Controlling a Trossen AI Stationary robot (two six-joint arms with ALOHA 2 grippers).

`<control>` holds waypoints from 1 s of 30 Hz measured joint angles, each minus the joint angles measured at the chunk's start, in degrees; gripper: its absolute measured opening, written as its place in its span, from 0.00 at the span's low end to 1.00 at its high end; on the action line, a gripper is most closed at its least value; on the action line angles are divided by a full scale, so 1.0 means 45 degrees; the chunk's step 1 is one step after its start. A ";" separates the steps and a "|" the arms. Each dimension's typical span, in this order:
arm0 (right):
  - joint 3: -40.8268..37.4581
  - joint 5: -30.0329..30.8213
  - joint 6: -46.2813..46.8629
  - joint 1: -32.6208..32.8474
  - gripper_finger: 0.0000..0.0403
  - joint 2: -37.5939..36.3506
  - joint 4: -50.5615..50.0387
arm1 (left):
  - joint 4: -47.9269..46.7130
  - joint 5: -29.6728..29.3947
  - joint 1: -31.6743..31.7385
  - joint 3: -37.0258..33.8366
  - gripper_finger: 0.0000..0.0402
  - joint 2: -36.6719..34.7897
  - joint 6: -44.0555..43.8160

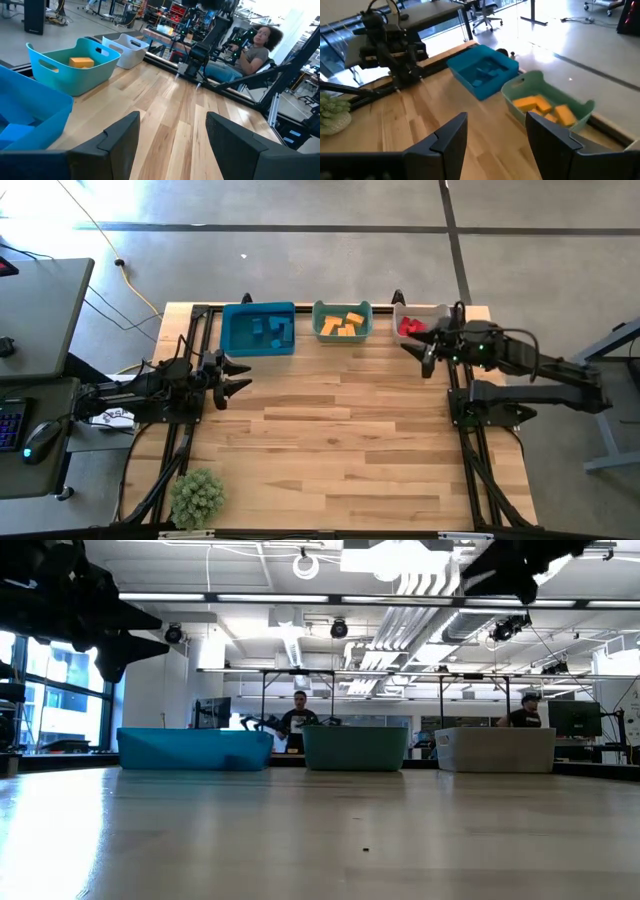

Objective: Sort & place blocks by color
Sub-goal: Return to Home Position

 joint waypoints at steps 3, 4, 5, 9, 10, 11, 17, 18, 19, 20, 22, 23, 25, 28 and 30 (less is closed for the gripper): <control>-0.1741 -0.0240 0.0640 -0.0017 0.47 -0.1021 0.1247 | -0.0002 0.0000 0.0000 0.0000 0.54 0.0000 0.0000; -0.2245 -0.0439 0.0695 -0.0017 0.47 -0.1364 0.1731 | -0.0002 0.0000 0.0000 0.0001 0.54 0.0000 0.0000; -0.2714 -0.0647 0.0741 -0.0012 0.47 -0.1705 0.2248 | 0.0001 0.0000 0.0000 0.0005 0.54 0.0000 0.0000; -0.4340 -0.0896 0.1188 -0.0012 0.47 -0.3132 0.3274 | -0.0002 0.0000 0.0000 0.0005 0.54 0.0000 0.0000; -0.4673 -0.0889 0.1219 -0.0012 0.47 -0.3520 0.3348 | 0.0001 0.0000 0.0000 0.0005 0.54 0.0000 0.0000; -0.4964 -0.0889 0.1258 -0.0012 0.47 -0.3886 0.3376 | 0.0001 0.0000 0.0000 0.0005 0.54 0.0000 0.0000; -0.6152 -0.0878 0.1302 -0.0012 0.47 -0.5955 0.3491 | 0.0001 0.0000 0.0000 0.0005 0.54 0.0000 0.0001; -0.6325 -0.0879 0.1302 -0.0012 0.47 -0.6283 0.3487 | 0.0001 0.0000 0.0000 0.0005 0.54 0.0000 0.0000; -0.6524 -0.0883 0.1302 -0.0012 0.47 -0.6600 0.3514 | 0.0001 0.0000 0.0000 0.0005 0.54 0.0000 0.0004; -0.6733 -0.0887 0.1306 -0.0008 0.47 -0.6937 0.3516 | 0.0001 0.0000 0.0000 0.0005 0.54 0.0000 0.0005; -0.7193 -0.0890 0.1519 -0.0010 0.47 -0.7602 0.3503 | 0.0001 0.0000 0.0000 0.0009 0.54 0.0000 0.0040; -0.7452 -0.0896 0.1610 -0.0009 0.47 -0.7900 0.3512 | 0.0001 0.0000 0.0000 0.0010 0.54 0.0000 0.0039; -0.7908 -0.1023 0.1894 -0.0011 0.47 -0.7913 0.3770 | 0.0001 0.0002 0.0000 0.0015 0.54 0.0002 0.0034; -0.8469 -0.1390 0.2304 -0.0009 0.47 -0.7721 0.4325 | 0.0006 0.0014 0.0000 0.0015 0.54 0.0010 0.0024; -0.8926 -0.1598 0.2412 -0.0007 0.47 -0.7796 0.4729 | 0.0010 0.0005 0.0000 0.0015 0.54 0.0000 0.0013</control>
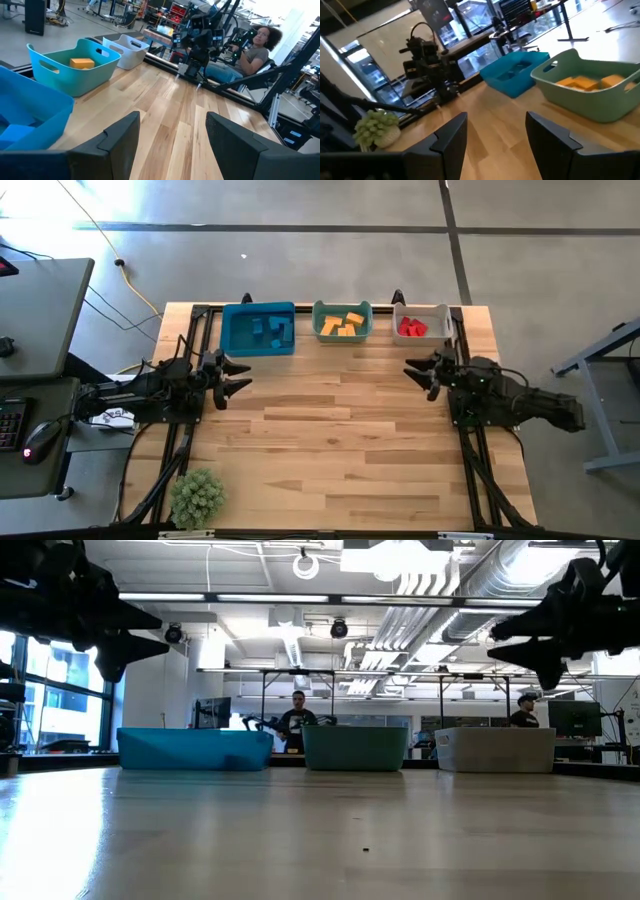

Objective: Sort & place blocks by color
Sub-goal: Return to Home Position

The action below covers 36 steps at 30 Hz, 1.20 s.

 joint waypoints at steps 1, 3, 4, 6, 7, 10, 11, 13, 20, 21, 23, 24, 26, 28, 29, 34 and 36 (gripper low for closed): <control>-0.0199 -0.0094 0.0056 0.0000 0.47 -0.0044 0.0228 | -0.0002 0.0000 0.0000 0.0000 0.54 0.0000 -0.0004; -0.0557 -0.0223 0.0218 0.0000 0.47 -0.0075 0.0808 | -0.0002 0.0003 0.0000 0.0000 0.54 0.0000 -0.0009; -0.0716 -0.0317 0.0147 0.0000 0.47 -0.0042 0.1219 | -0.0004 0.0000 0.0000 0.0000 0.54 0.0000 -0.0009; -0.0756 -0.0422 0.0059 0.0000 0.47 0.0012 0.1301 | -0.0004 -0.0004 0.0000 0.0000 0.54 0.0000 -0.0009; -0.0756 -0.0422 0.0017 0.0000 0.47 0.0028 0.1295 | -0.0004 0.0000 0.0000 0.0000 0.54 0.0000 -0.0009; -0.0756 -0.0434 -0.0090 0.0000 0.47 0.0043 0.1289 | -0.0004 -0.0004 0.0004 0.0000 0.54 0.0000 -0.0013; -0.0756 -0.0454 -0.0136 -0.0002 0.47 0.0046 0.1284 | -0.0004 0.0000 0.0002 0.0000 0.54 0.0000 -0.0010; -0.0756 -0.0563 -0.0321 0.0000 0.47 0.0049 0.1269 | -0.0004 -0.0002 0.0000 0.0000 0.54 0.0000 -0.0012; -0.0756 -0.0534 -0.0635 0.0000 0.47 0.0092 0.1262 | -0.0004 -0.0003 0.0000 0.0000 0.54 0.0000 -0.0013; -0.0756 -0.0534 -0.0646 0.0000 0.47 0.0092 0.1260 | -0.0004 0.0000 0.0000 0.0000 0.54 0.0000 -0.0009; -0.0756 -0.0534 -0.0647 0.0000 0.47 0.0092 0.1255 | -0.0004 0.0000 0.0000 0.0000 0.54 0.0000 -0.0013; -0.0756 -0.0534 -0.0638 0.0000 0.47 0.0092 0.1254 | -0.0004 0.0000 0.0000 0.0000 0.54 0.0000 -0.0009; -0.0756 -0.0534 -0.0579 0.0000 0.47 0.0092 0.1248 | -0.0004 0.0000 0.0001 0.0000 0.54 0.0000 -0.0009; -0.0756 -0.0532 -0.0550 -0.0002 0.47 0.0092 0.1244 | -0.0004 0.0000 0.0000 0.0000 0.54 0.0000 -0.0011; -0.0756 -0.0534 -0.0547 0.0000 0.47 0.0092 0.1241 | -0.0004 0.0000 0.0003 0.0000 0.54 0.0000 -0.0012; -0.0756 -0.0529 -0.0547 -0.0001 0.47 0.0092 0.1236 | -0.0004 0.0000 0.0004 0.0000 0.54 0.0000 -0.0013; -0.0756 -0.0529 -0.0547 -0.0002 0.47 0.0094 0.1236 | -0.0004 0.0000 0.0005 0.0000 0.54 0.0000 -0.0013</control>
